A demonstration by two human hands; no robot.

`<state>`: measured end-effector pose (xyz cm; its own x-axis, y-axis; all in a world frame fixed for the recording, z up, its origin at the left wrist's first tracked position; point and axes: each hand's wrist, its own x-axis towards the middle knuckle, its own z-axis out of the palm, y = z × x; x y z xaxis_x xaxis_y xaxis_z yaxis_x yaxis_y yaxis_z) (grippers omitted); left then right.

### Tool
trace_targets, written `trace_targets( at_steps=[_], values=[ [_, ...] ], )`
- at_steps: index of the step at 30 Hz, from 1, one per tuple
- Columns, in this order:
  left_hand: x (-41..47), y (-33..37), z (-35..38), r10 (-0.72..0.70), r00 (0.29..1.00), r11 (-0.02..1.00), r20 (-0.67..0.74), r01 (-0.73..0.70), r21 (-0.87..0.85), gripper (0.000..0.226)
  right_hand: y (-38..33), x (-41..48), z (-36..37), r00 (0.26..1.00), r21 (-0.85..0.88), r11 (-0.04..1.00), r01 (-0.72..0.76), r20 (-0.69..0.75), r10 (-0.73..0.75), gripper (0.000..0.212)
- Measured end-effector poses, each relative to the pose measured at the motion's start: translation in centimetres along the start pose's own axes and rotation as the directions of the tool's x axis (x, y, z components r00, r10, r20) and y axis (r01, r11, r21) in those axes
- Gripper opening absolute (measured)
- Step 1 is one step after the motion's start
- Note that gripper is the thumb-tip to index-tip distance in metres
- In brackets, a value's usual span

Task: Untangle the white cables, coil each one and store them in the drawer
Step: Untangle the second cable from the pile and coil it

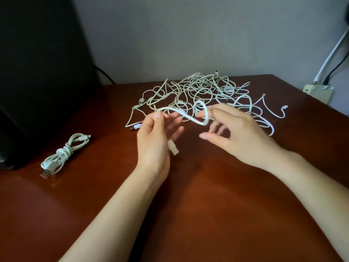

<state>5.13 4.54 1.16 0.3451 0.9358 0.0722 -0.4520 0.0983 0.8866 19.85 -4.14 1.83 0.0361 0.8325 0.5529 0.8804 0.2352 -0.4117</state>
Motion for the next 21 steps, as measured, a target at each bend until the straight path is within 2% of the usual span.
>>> trace_targets(
  at_steps=[3,6,9,11,13,15,18,21],
  values=[
    [0.9,0.4,-0.7,-0.003,0.994,1.0,-0.105,0.002,-0.017,0.027,0.4,-0.2,0.2,0.995,-0.095,0.991,0.095,-0.031,-0.099,0.032],
    [1.4,0.7,-1.4,0.029,0.989,0.999,-0.147,-0.026,0.02,0.029,0.2,-0.1,0.0,0.98,-0.129,0.986,0.104,-0.154,-0.124,0.016],
    [2.0,1.2,-1.9,0.098,0.988,0.995,-0.12,-0.093,0.047,0.032,-0.1,0.0,-0.3,0.949,-0.141,0.983,0.117,-0.275,-0.153,0.012],
    [2.2,1.6,-2.2,0.094,0.994,0.995,-0.059,-0.093,0.022,0.033,-0.2,0.0,-0.2,0.947,-0.133,0.984,0.116,-0.285,-0.15,0.017],
    [2.2,2.0,-2.3,0.046,0.998,0.999,0.031,-0.046,-0.026,0.034,-0.2,-0.1,0.0,0.968,-0.138,0.986,0.096,-0.219,-0.125,0.027],
    [2.1,2.4,-2.2,-0.022,0.99,0.993,0.138,0.039,-0.115,0.034,-0.1,-0.1,0.3,0.992,-0.191,0.979,0.066,-0.094,-0.085,0.039],
    [1.6,3.0,-2.0,-0.078,0.964,0.96,0.255,0.141,-0.241,0.031,0.0,-0.1,0.5,0.995,-0.277,0.96,-0.041,0.074,0.064,0.056],
    [1.2,3.4,-2.1,-0.112,0.938,0.923,0.328,0.22,-0.315,0.026,0.4,-0.3,0.4,0.978,-0.361,0.926,-0.113,0.126,0.168,0.062]
  ],
)
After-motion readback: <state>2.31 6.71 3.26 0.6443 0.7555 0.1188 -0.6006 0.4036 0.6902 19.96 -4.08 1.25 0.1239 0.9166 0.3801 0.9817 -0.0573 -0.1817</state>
